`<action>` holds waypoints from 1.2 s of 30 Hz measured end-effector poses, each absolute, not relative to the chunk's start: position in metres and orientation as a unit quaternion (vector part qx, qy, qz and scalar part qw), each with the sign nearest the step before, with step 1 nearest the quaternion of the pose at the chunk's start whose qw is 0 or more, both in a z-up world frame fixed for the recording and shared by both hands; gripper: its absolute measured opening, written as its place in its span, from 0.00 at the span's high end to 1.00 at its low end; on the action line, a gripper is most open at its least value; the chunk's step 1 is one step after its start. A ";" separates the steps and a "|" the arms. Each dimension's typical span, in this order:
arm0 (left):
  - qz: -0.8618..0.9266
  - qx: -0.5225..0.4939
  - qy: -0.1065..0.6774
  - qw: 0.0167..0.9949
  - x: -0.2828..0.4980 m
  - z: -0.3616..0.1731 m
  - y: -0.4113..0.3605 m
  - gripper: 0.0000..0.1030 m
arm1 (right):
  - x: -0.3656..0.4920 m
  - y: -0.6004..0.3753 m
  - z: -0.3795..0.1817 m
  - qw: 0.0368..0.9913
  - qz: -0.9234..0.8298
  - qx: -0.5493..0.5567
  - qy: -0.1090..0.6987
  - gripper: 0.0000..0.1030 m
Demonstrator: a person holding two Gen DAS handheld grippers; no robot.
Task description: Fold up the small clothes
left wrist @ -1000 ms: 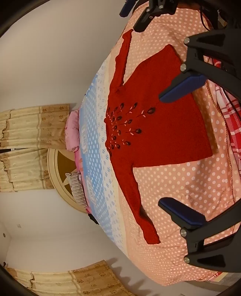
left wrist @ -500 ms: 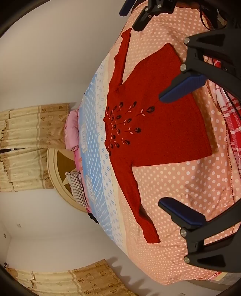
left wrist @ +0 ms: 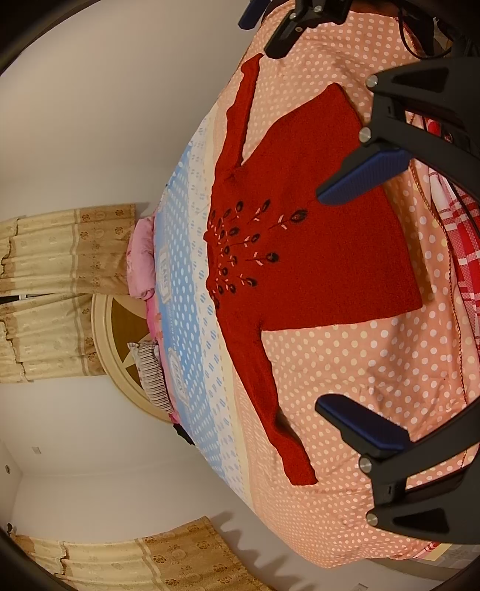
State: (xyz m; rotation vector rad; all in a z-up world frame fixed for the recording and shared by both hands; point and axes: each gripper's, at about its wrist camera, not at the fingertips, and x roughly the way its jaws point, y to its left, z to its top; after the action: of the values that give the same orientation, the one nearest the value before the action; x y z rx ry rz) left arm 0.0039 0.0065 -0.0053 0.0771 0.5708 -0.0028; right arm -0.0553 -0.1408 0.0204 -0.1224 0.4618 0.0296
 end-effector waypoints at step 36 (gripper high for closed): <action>0.003 0.037 0.277 0.960 0.004 -0.005 0.008 0.00 | -0.055 -0.143 0.016 0.971 0.014 -0.059 0.233 0.01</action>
State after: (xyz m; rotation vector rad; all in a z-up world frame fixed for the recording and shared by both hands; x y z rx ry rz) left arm 0.0036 0.0082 -0.0046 0.0744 0.5613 0.0057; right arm -0.0552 -0.1430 0.0161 -0.1201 0.4699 0.0276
